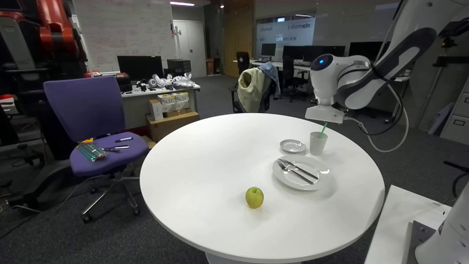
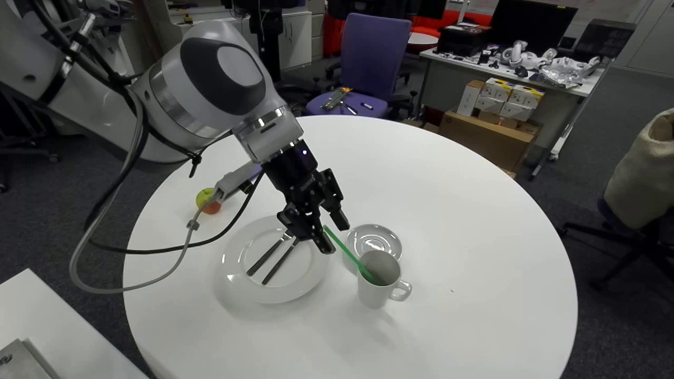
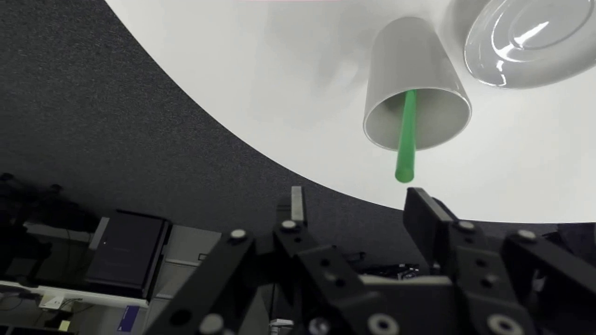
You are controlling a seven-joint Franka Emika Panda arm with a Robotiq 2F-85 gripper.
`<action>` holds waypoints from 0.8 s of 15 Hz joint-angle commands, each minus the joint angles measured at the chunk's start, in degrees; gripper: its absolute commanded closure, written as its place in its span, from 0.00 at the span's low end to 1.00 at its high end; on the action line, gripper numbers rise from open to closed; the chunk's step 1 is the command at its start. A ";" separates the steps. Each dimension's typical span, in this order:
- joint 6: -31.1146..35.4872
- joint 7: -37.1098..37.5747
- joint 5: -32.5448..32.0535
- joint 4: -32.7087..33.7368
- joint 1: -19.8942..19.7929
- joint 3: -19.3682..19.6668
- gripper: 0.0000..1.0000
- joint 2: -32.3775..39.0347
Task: Remove the green straw from the cup and put it on the table
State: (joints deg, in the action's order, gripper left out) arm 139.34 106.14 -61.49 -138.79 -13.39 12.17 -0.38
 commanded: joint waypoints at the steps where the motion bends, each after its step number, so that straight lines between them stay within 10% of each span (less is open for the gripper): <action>1: -1.61 0.62 -1.42 -0.64 0.40 0.00 0.19 -1.88; 12: 0.26 -0.29 -1.02 -0.90 0.58 -0.22 0.00 -1.19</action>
State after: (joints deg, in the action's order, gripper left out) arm 139.32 106.12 -61.51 -138.95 -13.17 11.87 -0.38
